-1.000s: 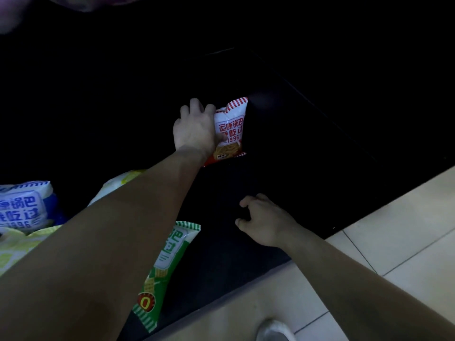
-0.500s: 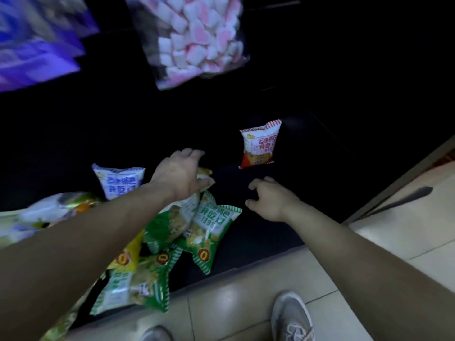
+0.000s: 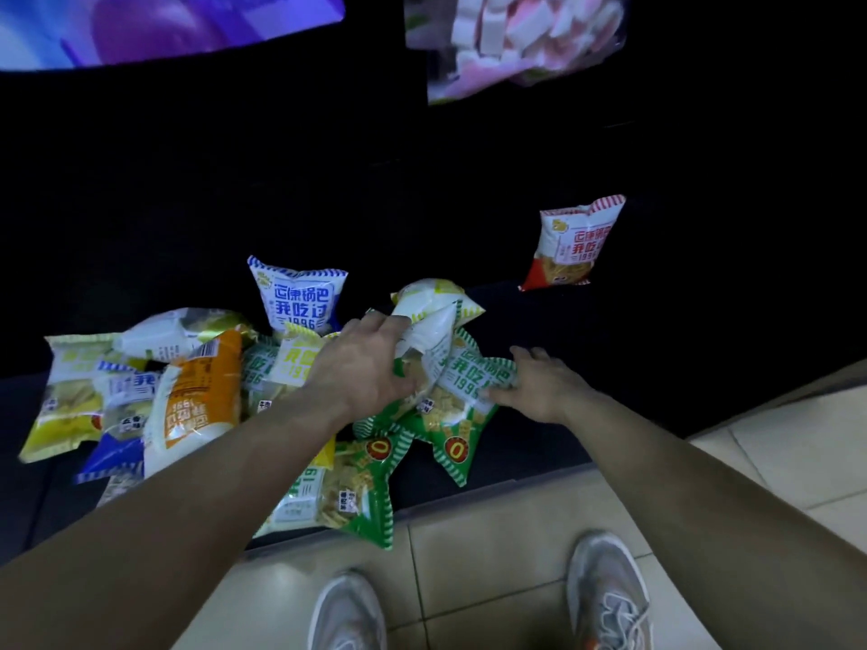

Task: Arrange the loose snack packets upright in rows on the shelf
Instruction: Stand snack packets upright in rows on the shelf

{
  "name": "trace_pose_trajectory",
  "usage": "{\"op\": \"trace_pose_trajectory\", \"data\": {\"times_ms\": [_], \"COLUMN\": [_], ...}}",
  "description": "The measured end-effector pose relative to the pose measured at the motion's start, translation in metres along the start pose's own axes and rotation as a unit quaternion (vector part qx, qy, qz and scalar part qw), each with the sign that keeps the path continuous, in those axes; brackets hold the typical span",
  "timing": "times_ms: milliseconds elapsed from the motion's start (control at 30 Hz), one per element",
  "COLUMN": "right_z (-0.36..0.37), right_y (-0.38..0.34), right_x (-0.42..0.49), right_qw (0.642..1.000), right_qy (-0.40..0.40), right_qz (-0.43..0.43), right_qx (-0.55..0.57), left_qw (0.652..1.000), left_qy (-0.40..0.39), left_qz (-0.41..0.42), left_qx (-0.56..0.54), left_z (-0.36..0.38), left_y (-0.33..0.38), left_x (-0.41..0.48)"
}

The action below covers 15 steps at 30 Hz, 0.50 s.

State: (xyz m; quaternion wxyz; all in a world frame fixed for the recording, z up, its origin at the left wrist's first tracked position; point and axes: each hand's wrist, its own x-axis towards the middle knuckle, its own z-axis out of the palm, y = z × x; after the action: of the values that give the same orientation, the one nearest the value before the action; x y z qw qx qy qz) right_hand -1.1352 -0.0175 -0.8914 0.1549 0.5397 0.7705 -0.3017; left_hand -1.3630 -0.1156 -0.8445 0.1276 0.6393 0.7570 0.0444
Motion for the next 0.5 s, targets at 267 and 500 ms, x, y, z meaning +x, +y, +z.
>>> {"op": "trace_pose_trajectory", "data": {"times_ms": [267,500], "right_z": [0.012,-0.008], "right_y": [-0.006,0.027], "right_x": [0.011,-0.025], "right_qw": [0.999,0.991], "right_qy": [0.025,0.132], "right_qz": [-0.032,-0.034], "right_qx": [0.012,0.014], "left_qw": [0.999,0.998], "left_qy": [-0.001,-0.044], "left_qz": [0.000,0.032], "left_qx": [-0.045,0.009], "left_z": [0.014,0.016], "left_y": [-0.006,0.016], "left_x": [0.001,-0.005]}}
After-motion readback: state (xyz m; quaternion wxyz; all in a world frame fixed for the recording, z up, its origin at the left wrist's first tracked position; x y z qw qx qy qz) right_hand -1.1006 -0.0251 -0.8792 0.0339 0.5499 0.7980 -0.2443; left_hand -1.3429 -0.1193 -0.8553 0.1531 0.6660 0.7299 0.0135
